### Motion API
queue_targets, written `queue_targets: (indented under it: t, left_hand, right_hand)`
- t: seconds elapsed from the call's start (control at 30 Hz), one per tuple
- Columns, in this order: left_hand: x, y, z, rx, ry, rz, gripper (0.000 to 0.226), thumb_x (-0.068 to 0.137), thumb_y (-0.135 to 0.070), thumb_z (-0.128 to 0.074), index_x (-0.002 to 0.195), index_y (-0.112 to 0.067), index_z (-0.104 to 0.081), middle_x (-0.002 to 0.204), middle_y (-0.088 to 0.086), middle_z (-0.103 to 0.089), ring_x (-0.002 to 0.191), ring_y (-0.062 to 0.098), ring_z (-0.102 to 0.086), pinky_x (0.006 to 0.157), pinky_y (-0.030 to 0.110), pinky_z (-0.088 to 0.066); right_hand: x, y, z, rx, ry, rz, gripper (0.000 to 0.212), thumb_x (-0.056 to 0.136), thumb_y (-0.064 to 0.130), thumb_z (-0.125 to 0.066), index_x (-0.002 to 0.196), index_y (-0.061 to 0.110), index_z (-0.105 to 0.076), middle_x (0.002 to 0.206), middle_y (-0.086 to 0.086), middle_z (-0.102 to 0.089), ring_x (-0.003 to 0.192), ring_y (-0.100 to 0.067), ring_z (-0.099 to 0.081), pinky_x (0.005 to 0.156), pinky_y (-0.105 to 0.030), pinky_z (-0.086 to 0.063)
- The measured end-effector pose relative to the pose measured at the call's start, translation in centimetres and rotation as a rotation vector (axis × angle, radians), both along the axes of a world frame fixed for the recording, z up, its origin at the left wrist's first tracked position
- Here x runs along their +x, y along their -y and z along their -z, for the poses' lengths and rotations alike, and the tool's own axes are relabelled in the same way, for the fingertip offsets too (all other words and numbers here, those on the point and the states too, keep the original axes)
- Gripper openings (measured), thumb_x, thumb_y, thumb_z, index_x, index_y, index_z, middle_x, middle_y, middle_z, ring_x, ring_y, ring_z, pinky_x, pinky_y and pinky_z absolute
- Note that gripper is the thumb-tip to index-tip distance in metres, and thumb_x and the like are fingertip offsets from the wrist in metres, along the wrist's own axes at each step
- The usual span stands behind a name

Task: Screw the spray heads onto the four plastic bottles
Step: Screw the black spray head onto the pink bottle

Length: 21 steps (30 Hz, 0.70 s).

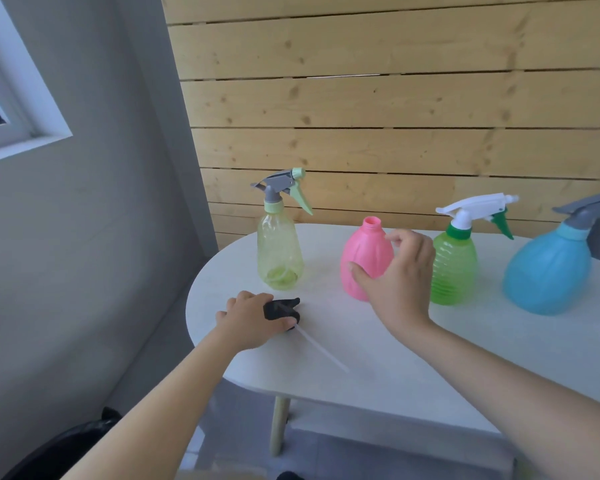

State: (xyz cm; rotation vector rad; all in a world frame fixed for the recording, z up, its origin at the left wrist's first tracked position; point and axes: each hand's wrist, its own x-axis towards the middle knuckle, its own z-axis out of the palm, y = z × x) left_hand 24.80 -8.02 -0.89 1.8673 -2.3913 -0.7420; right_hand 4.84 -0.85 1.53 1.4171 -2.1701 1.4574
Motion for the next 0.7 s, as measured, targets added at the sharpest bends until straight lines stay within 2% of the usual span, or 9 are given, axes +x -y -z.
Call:
queue_targets:
  t: [0.07, 0.13, 0.2, 0.23, 0.27, 0.33, 0.43, 0.53, 0.7]
  left_hand:
    - [-0.2, 0.2, 0.0, -0.021, 0.034, 0.017, 0.064, 0.082, -0.061, -0.054, 0.136, -0.029, -0.042, 0.137, 0.002, -0.04, 0.129, 0.027, -0.033, 0.092, 0.034, -0.024]
    - [-0.5, 0.4, -0.1, -0.014, 0.025, 0.021, 0.054, 0.079, -0.06, -0.057, 0.122, -0.028, -0.053, 0.124, 0.004, -0.046, 0.122, 0.027, -0.038, 0.088, 0.032, -0.027]
    - [-0.6, 0.5, -0.3, 0.013, -0.051, 0.007, 0.031, 0.074, -0.057, -0.065, 0.081, -0.028, -0.058, 0.101, 0.005, -0.048, 0.104, 0.028, -0.045, 0.078, 0.031, -0.037]
    - [-0.6, 0.5, -0.3, 0.025, -0.108, -0.003, 0.03, 0.071, -0.053, -0.069, 0.066, -0.028, -0.053, 0.092, 0.005, -0.047, 0.091, 0.026, -0.047, 0.067, 0.029, -0.039]
    - [-0.5, 0.5, -0.4, 0.029, -0.17, -0.018, 0.032, 0.069, -0.049, -0.072, 0.058, -0.03, -0.049, 0.088, 0.005, -0.046, 0.08, 0.022, -0.047, 0.057, 0.026, -0.039]
    - [-0.3, 0.6, -0.6, 0.039, -0.267, -0.059, 0.025, 0.066, -0.045, -0.076, 0.066, -0.033, -0.054, 0.093, 0.004, -0.048, 0.068, 0.014, -0.047, 0.045, 0.022, -0.037]
    - [0.4, 0.9, -0.9, 0.099, -0.332, -0.114, 0.048, 0.055, -0.055, -0.079, 0.087, -0.029, -0.054, 0.1, 0.002, -0.056, 0.077, 0.013, -0.057, 0.057, 0.025, -0.042]
    - [0.7, 0.6, -1.4, 0.127, -0.41, -0.136, 0.061, 0.045, -0.061, -0.077, 0.089, -0.027, -0.052, 0.09, 0.0, -0.065, 0.081, 0.015, -0.063, 0.07, 0.031, -0.049]
    - [0.2, -0.2, -2.0, 0.079, -0.588, -0.12, 0.057, 0.062, -0.051, -0.08, 0.108, -0.026, -0.058, 0.087, -0.012, -0.064, 0.077, 0.006, -0.058, 0.061, 0.024, -0.041]
  right_hand:
    - [-1.0, 0.7, 0.6, 0.134, 0.051, -0.012, 0.087, 0.058, 0.025, -0.085, 0.128, 0.002, -0.039, 0.127, -0.019, -0.044, 0.118, -0.037, -0.038, 0.095, -0.035, -0.029]
    - [-1.8, 1.5, 1.4, 0.246, 0.16, -0.055, 0.104, 0.058, 0.032, -0.085, 0.139, 0.005, -0.025, 0.137, -0.018, -0.035, 0.128, -0.034, -0.031, 0.101, -0.036, -0.026]
    - [-2.4, 2.5, 1.9, 0.299, 0.284, -0.115, 0.111, 0.059, 0.036, -0.085, 0.143, 0.007, -0.018, 0.142, -0.017, -0.032, 0.132, -0.034, -0.03, 0.106, -0.04, -0.028]
    - [-2.7, 2.9, 2.1, 0.314, 0.341, -0.142, 0.11, 0.059, 0.037, -0.084, 0.143, 0.009, -0.018, 0.143, -0.015, -0.033, 0.132, -0.033, -0.033, 0.105, -0.041, -0.032]
    - [-3.0, 3.3, 2.3, 0.318, 0.384, -0.164, 0.107, 0.059, 0.036, -0.084, 0.142, 0.01, -0.021, 0.142, -0.013, -0.036, 0.129, -0.032, -0.037, 0.102, -0.042, -0.036]
    - [-3.3, 3.9, 2.4, 0.309, 0.418, -0.191, 0.096, 0.06, 0.033, -0.084, 0.136, 0.013, -0.029, 0.136, -0.01, -0.043, 0.119, -0.03, -0.047, 0.09, -0.039, -0.043]
    - [-3.5, 3.5, 2.3, 0.277, 0.404, -0.224, 0.086, 0.059, 0.028, -0.084, 0.129, 0.017, -0.034, 0.129, -0.005, -0.043, 0.101, -0.02, -0.049, 0.077, -0.03, -0.038]
    - [-4.2, 1.6, 1.2, 0.233, 0.304, -0.301, 0.085, 0.056, 0.026, -0.083, 0.126, 0.024, -0.035, 0.121, 0.002, -0.037, 0.097, -0.012, -0.042, 0.077, -0.028, -0.035]
    - [-7.2, -3.5, -1.9, 0.396, 0.113, -0.359, 0.085, 0.053, 0.032, -0.08, 0.124, 0.041, -0.036, 0.118, 0.004, -0.032, 0.103, -0.015, -0.044, 0.081, -0.031, -0.038]
